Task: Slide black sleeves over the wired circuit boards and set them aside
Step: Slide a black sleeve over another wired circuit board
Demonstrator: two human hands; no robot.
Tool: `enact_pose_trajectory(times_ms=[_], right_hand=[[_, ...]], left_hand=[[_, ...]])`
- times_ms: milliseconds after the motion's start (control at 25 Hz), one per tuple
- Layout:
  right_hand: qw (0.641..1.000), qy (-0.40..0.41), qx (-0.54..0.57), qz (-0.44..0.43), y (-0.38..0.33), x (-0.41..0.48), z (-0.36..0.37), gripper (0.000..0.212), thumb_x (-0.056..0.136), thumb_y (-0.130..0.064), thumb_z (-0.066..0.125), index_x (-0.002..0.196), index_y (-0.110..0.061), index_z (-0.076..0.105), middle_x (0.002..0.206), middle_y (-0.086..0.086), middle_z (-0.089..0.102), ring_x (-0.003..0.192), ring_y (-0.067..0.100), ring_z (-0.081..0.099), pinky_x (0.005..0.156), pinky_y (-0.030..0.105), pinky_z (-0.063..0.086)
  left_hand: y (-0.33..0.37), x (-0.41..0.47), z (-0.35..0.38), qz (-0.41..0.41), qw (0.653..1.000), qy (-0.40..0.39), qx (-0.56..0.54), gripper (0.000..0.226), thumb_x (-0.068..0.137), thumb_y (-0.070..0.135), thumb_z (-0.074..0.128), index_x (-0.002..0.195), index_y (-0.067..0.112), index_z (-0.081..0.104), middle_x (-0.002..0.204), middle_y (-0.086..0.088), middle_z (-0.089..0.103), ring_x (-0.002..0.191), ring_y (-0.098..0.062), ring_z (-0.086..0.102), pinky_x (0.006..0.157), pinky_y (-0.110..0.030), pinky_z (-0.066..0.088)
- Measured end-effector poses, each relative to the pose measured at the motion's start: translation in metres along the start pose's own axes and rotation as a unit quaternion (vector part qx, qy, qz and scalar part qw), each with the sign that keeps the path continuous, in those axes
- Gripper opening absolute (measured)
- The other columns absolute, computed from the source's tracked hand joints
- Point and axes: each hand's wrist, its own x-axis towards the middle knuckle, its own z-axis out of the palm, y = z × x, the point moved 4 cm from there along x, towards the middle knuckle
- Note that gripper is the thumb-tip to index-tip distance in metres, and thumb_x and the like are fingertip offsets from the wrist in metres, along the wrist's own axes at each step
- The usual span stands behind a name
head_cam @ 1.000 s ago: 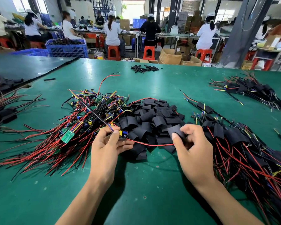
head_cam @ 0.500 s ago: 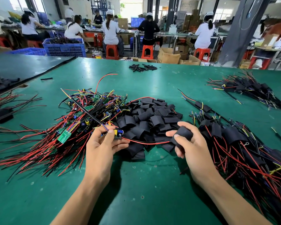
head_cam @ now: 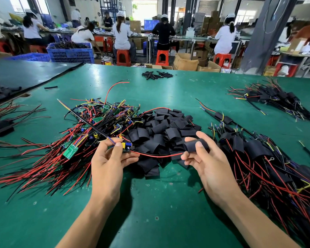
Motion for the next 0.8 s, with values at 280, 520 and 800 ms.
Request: enact_pose_trajectory(times_ms=[280, 520, 800], right_hand=[[0.995, 0.022, -0.084, -0.045, -0.002, -0.002, -0.007, 0.013, 0.095, -0.008, 0.065, 0.108, -0.01, 0.065, 0.081, 0.007, 0.064, 0.062, 0.027, 0.071, 0.059, 0.027, 0.056], [0.989, 0.047, -0.117, -0.071, -0.004, -0.001, -0.014, 0.011, 0.093, -0.008, 0.068, 0.101, -0.006, 0.061, 0.058, 0.004, 0.065, 0.054, 0.025, 0.067, 0.054, 0.026, 0.054], [0.993, 0.023, -0.097, -0.057, -0.004, -0.003, -0.008, 0.007, 0.089, -0.009, 0.073, 0.093, -0.01, 0.067, 0.063, -0.005, 0.063, 0.05, 0.028, 0.065, 0.05, 0.026, 0.052]], left_hand=[[0.004, 0.0, 0.0, 0.009, 1.0, -0.002, -0.009, 0.018, 0.103, 0.005, 0.046, 0.093, 0.013, 0.058, 0.07, 0.005, 0.068, 0.061, -0.025, 0.072, 0.06, -0.027, 0.058], [0.003, 0.001, -0.001, 0.016, 1.0, 0.013, -0.014, 0.018, 0.104, 0.005, 0.047, 0.093, 0.013, 0.059, 0.078, -0.002, 0.068, 0.063, -0.026, 0.071, 0.059, -0.026, 0.058], [0.003, 0.001, -0.002, 0.02, 1.0, 0.016, 0.001, 0.019, 0.104, 0.007, 0.048, 0.093, 0.015, 0.061, 0.084, -0.006, 0.064, 0.066, -0.026, 0.072, 0.061, -0.026, 0.058]])
